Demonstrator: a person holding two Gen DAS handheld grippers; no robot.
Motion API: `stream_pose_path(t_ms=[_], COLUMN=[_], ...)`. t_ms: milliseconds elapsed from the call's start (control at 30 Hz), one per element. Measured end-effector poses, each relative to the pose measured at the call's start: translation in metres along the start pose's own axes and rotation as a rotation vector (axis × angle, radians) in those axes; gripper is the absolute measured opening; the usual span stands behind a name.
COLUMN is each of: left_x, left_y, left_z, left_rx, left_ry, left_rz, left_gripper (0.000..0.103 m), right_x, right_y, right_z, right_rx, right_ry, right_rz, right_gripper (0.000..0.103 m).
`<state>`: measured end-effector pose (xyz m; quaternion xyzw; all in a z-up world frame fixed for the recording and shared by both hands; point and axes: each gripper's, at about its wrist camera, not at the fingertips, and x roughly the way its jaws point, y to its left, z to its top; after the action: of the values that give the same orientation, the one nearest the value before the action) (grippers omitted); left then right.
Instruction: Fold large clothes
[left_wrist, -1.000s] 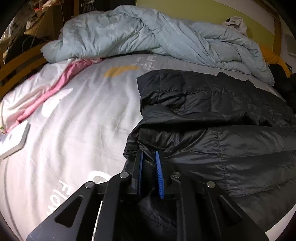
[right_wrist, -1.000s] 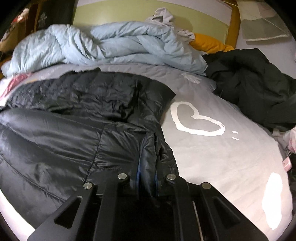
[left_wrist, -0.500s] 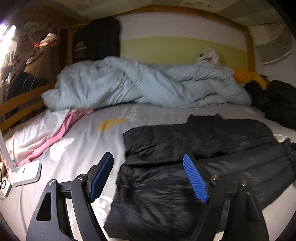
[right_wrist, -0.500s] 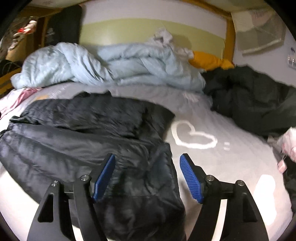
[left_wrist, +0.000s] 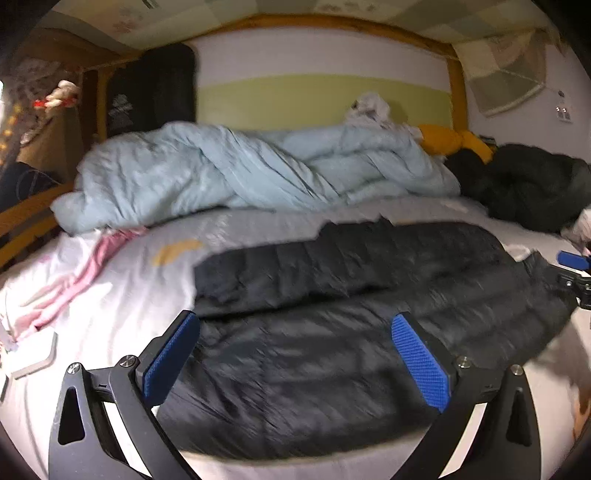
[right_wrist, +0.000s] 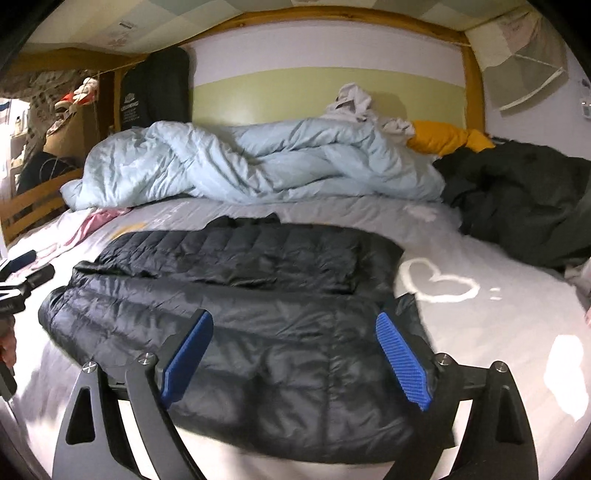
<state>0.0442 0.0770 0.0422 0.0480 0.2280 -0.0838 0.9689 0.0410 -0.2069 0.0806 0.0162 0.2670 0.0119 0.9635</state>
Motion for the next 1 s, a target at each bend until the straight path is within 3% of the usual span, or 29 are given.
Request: stream_pose_path(t_ms=[200, 400, 500, 700, 1000], left_x=[0.015, 0.002, 0.007, 0.020, 0.034], left_y=[-0.021, -0.061, -0.071, -0.072, -0.066], left_z=[-0.034, -0.053, -0.063, -0.072, -0.077], left_rx=[-0.006, 0.176, 0.231, 0.258, 0.257], left_ry=[0.138, 0.099, 0.124, 0.175, 0.210], left_rz=[-0.039, -0.033, -0.010, 0.031, 0.105], left_gripper=[0.103, 0.103, 0.103, 0.103, 0.103], right_x=[0.015, 0.016, 0.019, 0.026, 0.031], right_y=[0.014, 0.028, 0.040, 0.074, 0.061], right_z=[-0.025, -0.044, -0.052, -0.072, -0.074], right_rx=[-0.005, -0.062, -0.140, -0.392, -0.361], right_ry=[0.104, 0.162, 0.213, 0.257, 0.260], right_rz=[0.004, 0.023, 0.031, -0.035, -0.130], right_gripper=[0.092, 0.092, 0.092, 0.092, 0.092])
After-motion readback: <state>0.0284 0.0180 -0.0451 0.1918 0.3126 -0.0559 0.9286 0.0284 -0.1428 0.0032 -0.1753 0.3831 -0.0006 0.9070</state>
